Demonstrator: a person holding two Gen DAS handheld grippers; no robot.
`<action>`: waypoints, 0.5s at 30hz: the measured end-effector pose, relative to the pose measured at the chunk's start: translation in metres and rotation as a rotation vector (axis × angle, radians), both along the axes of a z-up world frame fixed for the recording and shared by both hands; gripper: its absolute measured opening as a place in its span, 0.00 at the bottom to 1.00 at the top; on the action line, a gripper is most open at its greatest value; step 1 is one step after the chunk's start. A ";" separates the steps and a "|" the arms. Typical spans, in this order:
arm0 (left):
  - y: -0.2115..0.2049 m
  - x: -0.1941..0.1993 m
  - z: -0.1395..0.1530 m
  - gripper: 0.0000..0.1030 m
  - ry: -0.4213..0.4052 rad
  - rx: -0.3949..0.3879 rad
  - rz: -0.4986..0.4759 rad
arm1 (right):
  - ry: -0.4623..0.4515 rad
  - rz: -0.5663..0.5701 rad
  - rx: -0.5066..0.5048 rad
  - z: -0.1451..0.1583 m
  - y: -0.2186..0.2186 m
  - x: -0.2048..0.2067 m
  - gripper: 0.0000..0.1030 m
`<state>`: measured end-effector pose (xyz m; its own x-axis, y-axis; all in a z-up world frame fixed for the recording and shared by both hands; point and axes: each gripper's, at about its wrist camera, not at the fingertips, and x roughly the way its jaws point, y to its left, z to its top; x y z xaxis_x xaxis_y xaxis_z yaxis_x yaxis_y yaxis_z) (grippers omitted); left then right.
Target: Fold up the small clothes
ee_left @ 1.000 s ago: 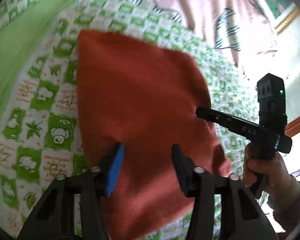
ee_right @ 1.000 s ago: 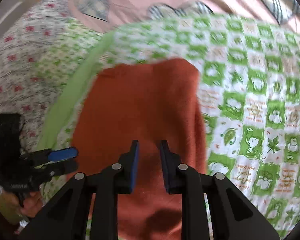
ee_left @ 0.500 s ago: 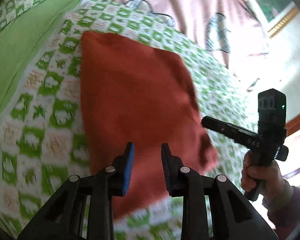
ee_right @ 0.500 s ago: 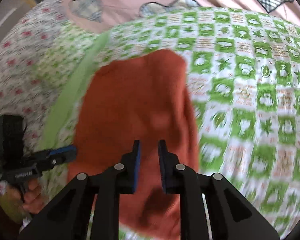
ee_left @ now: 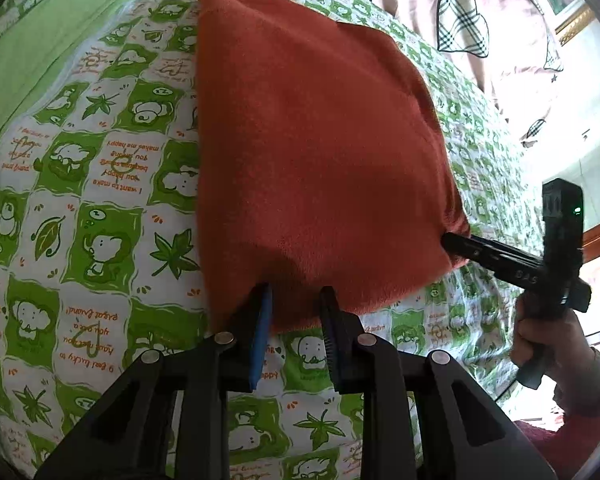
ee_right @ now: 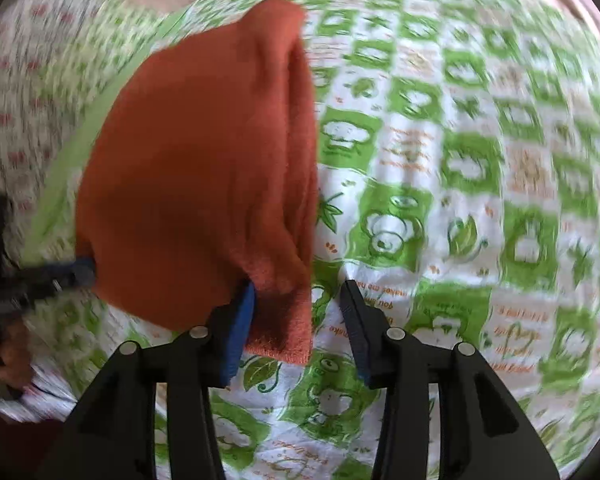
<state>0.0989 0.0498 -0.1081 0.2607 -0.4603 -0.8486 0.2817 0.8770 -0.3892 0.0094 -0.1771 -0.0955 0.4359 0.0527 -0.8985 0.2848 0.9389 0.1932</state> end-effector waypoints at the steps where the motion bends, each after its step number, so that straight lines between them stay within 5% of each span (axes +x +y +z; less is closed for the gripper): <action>1: -0.003 0.000 0.001 0.28 -0.002 0.002 0.001 | -0.001 0.006 -0.018 0.002 0.002 -0.002 0.44; 6: -0.018 -0.009 0.006 0.41 -0.011 0.040 -0.007 | -0.014 0.024 -0.062 0.011 0.006 -0.011 0.44; 15: -0.005 -0.026 0.025 0.52 -0.038 0.091 0.040 | -0.058 0.022 -0.052 0.036 0.010 -0.017 0.47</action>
